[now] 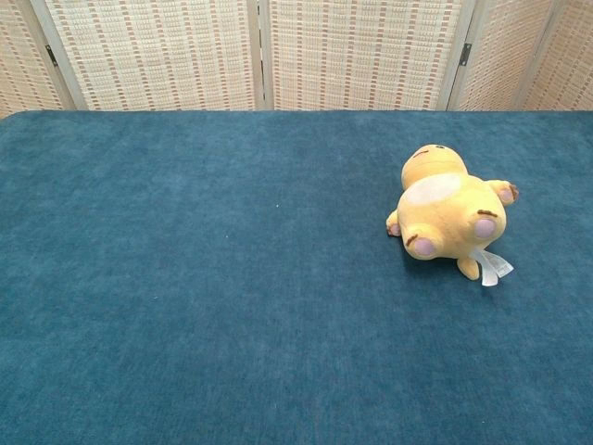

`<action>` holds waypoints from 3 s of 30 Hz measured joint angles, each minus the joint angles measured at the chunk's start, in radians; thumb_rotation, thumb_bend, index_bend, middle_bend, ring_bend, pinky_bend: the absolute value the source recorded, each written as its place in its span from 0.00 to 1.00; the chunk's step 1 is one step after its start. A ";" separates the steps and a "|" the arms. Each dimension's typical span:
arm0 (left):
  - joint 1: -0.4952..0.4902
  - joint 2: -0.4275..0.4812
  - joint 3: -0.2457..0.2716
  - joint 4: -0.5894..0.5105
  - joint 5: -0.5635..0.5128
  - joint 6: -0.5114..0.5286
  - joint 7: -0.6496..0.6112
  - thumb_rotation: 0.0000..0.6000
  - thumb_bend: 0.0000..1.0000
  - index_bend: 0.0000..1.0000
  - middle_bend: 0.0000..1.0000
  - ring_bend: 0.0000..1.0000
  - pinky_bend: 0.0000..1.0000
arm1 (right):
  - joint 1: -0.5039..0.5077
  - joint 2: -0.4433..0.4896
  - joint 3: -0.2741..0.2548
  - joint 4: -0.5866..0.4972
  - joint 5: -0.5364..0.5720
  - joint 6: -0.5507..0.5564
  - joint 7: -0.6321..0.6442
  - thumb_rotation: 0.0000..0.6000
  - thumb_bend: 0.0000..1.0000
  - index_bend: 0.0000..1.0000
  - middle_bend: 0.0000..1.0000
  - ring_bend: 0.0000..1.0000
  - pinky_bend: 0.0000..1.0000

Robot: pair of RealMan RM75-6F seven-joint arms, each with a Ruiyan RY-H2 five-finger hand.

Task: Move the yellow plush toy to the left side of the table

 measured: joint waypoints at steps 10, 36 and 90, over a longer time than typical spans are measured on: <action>-0.008 -0.003 -0.008 0.001 -0.013 -0.015 0.006 1.00 0.28 0.00 0.00 0.00 0.12 | 0.073 -0.006 0.021 0.012 0.014 -0.109 -0.004 1.00 0.20 0.00 0.00 0.00 0.00; -0.028 0.000 -0.034 0.029 -0.094 -0.082 -0.041 1.00 0.28 0.00 0.00 0.00 0.12 | 0.693 -0.261 0.230 0.170 0.348 -0.908 -0.185 1.00 0.40 0.06 0.10 0.08 0.39; -0.030 0.013 -0.027 0.052 -0.083 -0.087 -0.115 1.00 0.28 0.00 0.00 0.00 0.12 | 1.102 -0.754 0.274 0.336 0.227 -0.914 -0.049 1.00 0.09 0.00 0.00 0.00 0.00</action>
